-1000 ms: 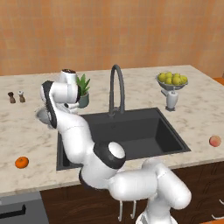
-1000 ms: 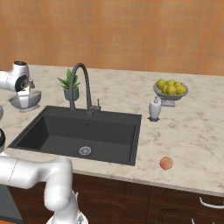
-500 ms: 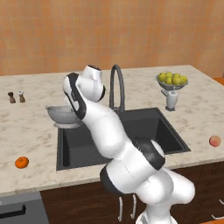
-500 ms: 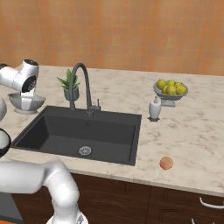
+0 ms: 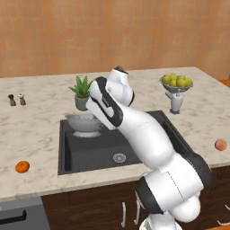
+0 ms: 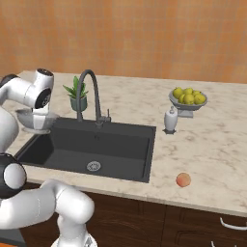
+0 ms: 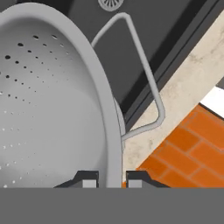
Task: Put the colander in the sink, put the peach, orange in the colander, and turn on the sink faucet and pour water over the colander.
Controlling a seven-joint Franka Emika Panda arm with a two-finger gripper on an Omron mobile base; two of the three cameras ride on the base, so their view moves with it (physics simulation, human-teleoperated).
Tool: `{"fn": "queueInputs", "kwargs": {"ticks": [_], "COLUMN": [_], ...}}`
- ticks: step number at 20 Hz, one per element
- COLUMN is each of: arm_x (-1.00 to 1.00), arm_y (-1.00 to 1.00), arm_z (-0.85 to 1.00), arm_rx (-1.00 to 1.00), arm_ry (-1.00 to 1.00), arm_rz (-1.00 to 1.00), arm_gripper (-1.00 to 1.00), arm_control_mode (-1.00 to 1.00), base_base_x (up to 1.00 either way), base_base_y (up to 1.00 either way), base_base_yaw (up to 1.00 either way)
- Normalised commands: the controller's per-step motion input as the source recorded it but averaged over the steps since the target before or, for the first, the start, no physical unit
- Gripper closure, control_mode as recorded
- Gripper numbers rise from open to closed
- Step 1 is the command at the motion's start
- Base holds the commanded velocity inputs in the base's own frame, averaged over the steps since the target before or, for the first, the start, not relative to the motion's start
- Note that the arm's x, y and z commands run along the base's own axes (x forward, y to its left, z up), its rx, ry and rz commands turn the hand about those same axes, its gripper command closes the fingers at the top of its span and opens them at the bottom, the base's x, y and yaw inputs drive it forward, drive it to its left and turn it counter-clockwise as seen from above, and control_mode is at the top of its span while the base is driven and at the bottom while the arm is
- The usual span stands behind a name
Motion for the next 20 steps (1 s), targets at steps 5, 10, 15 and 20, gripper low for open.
{"fn": "queueInputs", "kwargs": {"ticks": [5,10,15,20], "arm_x": [-0.51,-0.43,-0.06,-0.02], "arm_y": [-0.89,-0.88,-0.85,-0.83], "arm_z": [0.0,0.0,-0.01,-0.06], "arm_rx": [0.0,0.0,0.0,0.0], "arm_ry": [-0.01,0.0,-0.06,-0.04], "arm_rz": [0.02,0.12,0.28,0.36], "arm_gripper": [1.0,1.0,1.0,1.0], "arm_control_mode": [-1.0,-1.0,-1.0,-1.0], "base_base_x": [0.0,0.0,0.0,0.0], "base_base_y": [0.0,0.0,0.0,0.0], "base_base_yaw": [0.0,0.0,0.0,0.0]}}
